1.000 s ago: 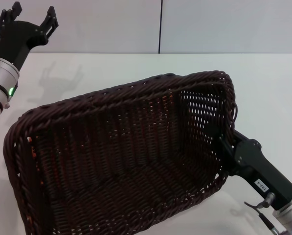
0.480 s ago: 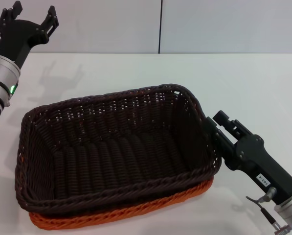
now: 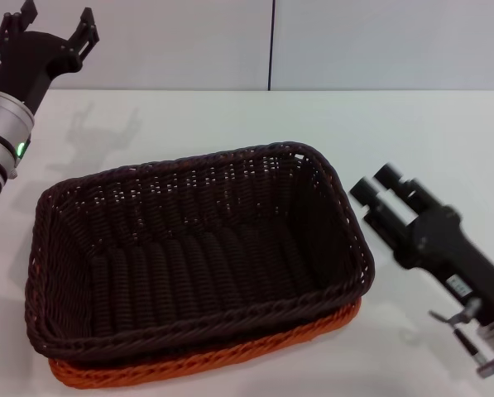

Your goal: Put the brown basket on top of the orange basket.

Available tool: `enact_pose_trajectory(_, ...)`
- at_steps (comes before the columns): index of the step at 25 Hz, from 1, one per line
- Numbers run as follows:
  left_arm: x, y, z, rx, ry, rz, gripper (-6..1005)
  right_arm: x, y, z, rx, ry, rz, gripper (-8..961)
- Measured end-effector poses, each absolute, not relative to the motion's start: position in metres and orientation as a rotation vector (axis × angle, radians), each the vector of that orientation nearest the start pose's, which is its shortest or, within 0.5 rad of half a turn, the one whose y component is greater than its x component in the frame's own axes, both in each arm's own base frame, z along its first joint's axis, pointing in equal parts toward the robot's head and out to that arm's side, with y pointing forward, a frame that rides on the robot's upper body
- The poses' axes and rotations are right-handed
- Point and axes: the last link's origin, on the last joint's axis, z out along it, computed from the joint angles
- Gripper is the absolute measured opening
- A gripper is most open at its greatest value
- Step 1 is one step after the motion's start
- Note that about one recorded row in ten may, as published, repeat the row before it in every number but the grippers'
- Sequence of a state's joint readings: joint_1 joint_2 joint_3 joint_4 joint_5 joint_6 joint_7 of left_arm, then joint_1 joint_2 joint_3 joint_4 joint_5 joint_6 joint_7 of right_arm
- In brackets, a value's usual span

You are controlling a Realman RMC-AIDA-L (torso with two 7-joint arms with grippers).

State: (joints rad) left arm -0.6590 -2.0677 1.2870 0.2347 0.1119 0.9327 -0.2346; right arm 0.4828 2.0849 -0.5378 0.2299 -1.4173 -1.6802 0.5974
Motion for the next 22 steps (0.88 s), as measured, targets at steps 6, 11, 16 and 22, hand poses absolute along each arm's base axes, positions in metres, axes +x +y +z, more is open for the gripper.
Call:
enact_pose_trajectory(6,-0.272,0.426,0.032,-1.573,-0.445,-0.739,843,0.256,0.27,-0.02,-1.928,0.482,1.501,557)
enact_pose_trajectory(11,-0.281,0.418,0.038,-1.528,-0.473,-0.771,843,0.26,0.304,0.008,-1.875,0.321,1.364,557)
enact_pose_trajectory(16,-0.291,0.405,0.043,-1.491,-0.491,-0.822,842,0.262,0.338,0.033,-1.718,0.155,1.163,557)
enact_pose_trajectory(22,-0.305,0.389,0.047,-1.453,-0.526,-0.866,842,0.277,0.361,0.062,-1.442,0.119,0.947,557)
